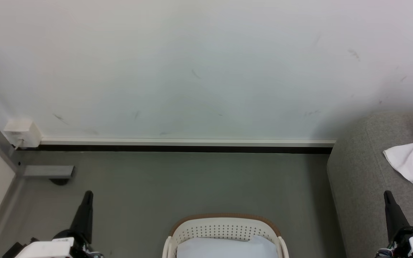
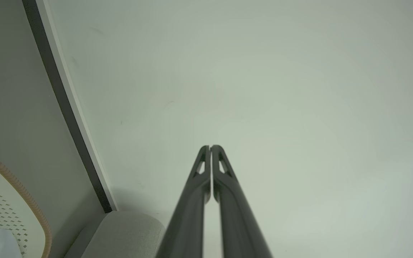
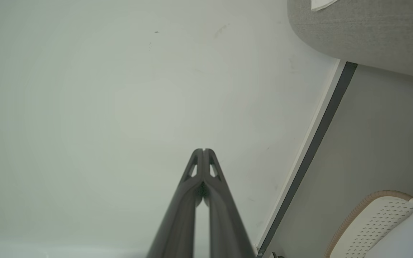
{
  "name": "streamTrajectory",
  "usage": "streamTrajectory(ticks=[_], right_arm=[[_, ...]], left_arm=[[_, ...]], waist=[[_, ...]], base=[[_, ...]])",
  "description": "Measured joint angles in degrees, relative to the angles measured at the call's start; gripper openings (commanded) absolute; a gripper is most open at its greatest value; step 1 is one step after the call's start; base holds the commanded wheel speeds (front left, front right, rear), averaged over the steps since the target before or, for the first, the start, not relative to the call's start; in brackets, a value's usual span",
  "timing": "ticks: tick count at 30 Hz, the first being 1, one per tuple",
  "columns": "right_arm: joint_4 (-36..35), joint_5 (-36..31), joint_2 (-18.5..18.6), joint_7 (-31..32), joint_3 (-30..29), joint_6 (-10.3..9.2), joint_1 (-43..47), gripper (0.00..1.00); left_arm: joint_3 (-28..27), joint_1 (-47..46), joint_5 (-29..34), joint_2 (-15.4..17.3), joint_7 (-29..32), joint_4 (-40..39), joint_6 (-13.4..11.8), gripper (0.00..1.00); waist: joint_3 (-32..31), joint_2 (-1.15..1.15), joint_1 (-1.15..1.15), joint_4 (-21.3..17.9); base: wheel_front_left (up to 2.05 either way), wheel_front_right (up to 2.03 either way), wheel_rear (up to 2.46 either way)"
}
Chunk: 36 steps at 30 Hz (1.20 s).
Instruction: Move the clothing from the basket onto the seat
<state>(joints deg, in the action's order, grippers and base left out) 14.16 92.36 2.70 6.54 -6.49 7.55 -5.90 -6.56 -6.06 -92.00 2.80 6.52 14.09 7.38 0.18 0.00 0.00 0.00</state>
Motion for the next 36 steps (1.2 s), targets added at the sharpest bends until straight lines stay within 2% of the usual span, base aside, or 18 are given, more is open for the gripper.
streamTrajectory(ticks=[36], right_arm=[[-0.01,0.0,0.0,0.0,0.0,0.0,-0.01,0.0]], left_arm=[[0.01,0.0,0.0,0.0,0.0,-0.01,0.0,0.0]], waist=[[0.0,0.0,0.0,0.0]], base=[[0.0,0.0,0.0]])
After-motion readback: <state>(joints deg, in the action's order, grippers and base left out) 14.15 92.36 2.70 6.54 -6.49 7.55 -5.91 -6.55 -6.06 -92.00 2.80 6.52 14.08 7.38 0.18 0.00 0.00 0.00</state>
